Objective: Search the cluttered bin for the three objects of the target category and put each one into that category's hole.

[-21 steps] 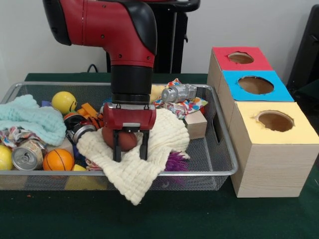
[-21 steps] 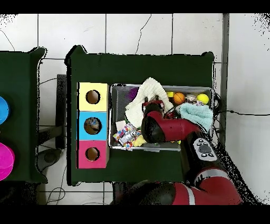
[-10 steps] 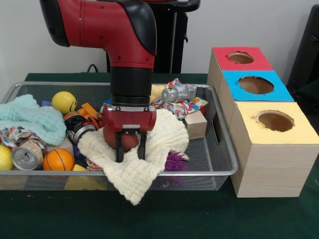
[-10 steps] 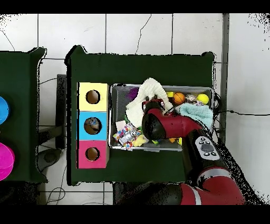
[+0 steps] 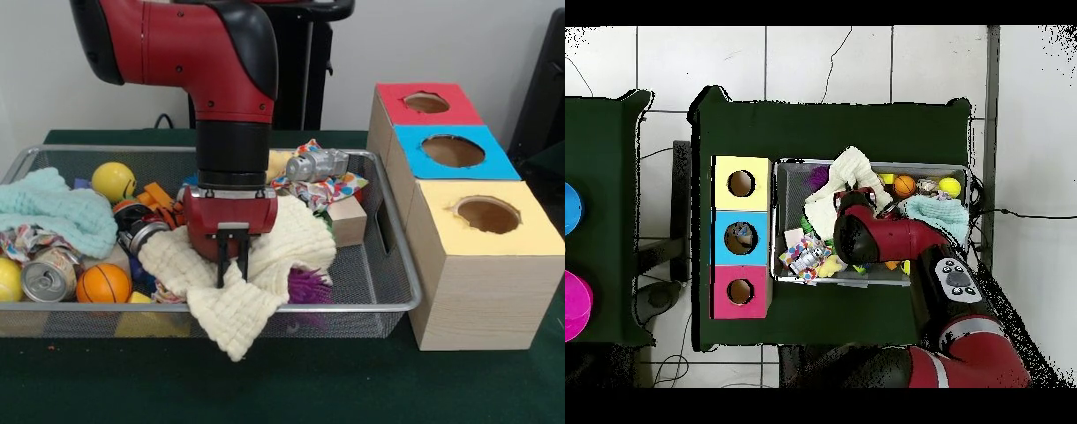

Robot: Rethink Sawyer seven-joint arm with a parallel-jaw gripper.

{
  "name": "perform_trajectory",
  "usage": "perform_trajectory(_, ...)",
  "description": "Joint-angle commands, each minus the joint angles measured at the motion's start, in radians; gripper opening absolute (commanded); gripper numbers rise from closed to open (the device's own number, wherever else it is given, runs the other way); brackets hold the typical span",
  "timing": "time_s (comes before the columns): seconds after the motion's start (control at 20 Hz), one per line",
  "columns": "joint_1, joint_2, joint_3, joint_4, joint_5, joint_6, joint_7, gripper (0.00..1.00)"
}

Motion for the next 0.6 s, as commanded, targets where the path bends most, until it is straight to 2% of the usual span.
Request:
perform_trajectory(0.05, -0.041, 0.127, 0.035, 0.096, -0.025, 0.291, 0.000, 0.00)
perform_trajectory(0.45, -0.038, 0.049, 0.050, 0.158, 0.020, 0.350, 0.019, 0.00)
perform_trajectory(0.6, -0.059, 0.013, 0.081, 0.192, 0.021, 0.336, 0.024, 0.00)
